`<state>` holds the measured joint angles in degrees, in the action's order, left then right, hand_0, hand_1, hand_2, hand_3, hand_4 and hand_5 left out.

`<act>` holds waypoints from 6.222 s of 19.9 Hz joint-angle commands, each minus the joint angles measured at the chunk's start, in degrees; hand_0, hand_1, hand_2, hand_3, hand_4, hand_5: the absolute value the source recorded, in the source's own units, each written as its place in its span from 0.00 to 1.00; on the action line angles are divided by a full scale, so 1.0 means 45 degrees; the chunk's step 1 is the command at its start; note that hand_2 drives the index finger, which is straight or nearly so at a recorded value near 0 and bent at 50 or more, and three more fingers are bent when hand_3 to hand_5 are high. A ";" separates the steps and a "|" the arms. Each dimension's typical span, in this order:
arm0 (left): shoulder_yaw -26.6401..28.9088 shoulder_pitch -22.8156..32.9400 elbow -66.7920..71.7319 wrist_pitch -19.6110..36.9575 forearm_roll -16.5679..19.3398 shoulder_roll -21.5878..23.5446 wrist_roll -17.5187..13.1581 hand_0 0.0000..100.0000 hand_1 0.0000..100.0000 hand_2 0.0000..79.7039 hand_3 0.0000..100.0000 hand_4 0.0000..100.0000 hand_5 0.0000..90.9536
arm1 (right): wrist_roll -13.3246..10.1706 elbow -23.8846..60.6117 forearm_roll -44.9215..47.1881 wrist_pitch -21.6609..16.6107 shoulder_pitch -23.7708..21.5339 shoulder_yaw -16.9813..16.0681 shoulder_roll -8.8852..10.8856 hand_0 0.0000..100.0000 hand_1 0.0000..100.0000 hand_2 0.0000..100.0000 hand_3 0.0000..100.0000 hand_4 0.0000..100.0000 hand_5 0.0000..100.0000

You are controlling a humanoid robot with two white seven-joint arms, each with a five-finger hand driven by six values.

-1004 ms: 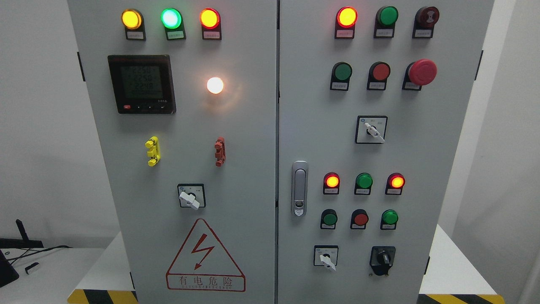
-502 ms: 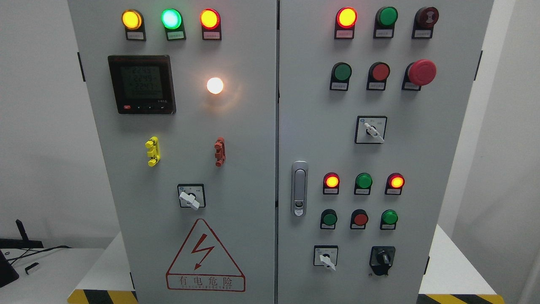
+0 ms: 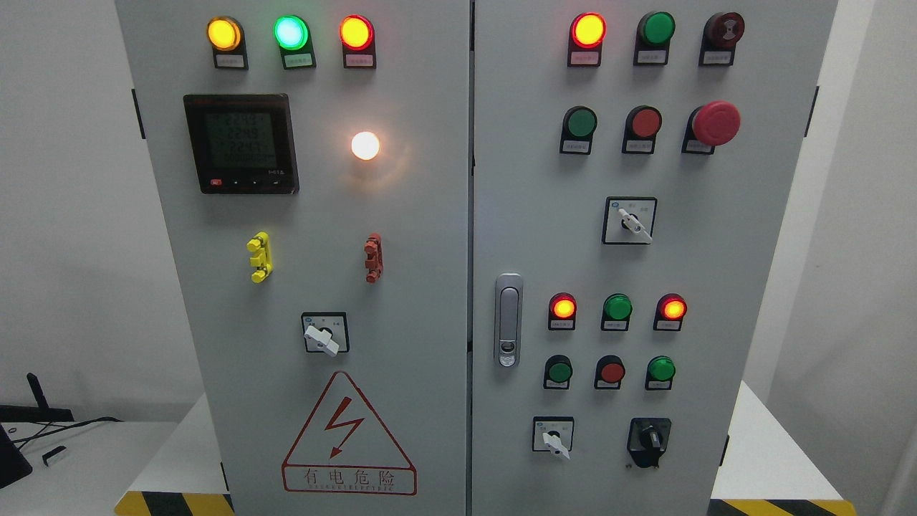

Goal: Trip black knob to open circuit

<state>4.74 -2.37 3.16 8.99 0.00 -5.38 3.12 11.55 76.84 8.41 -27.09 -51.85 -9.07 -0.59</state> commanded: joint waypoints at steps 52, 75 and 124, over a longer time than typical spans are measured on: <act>0.0000 0.0000 0.0000 -0.0005 0.0391 0.0003 0.0009 0.12 0.39 0.00 0.00 0.00 0.00 | -0.2995 0.4215 0.1138 0.9985 1.3553 0.0196 0.1087 0.23 0.77 0.48 1.00 0.99 0.93; 0.0000 0.0000 0.0000 -0.0005 0.0391 0.0004 0.0009 0.12 0.39 0.00 0.00 0.00 0.00 | -0.3504 0.4195 0.1002 0.9868 1.3789 0.1331 0.0990 0.27 0.81 0.49 1.00 0.99 0.93; 0.0000 0.0000 0.0000 -0.0005 0.0391 -0.0016 0.0009 0.12 0.39 0.00 0.00 0.00 0.00 | -0.3562 0.4800 0.0631 0.9907 1.3925 0.1546 0.0619 0.28 0.78 0.51 1.00 1.00 0.93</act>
<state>4.75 -2.37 3.16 8.99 0.00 -5.39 3.12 -4.53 97.76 11.61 17.50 10.95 -2.32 2.66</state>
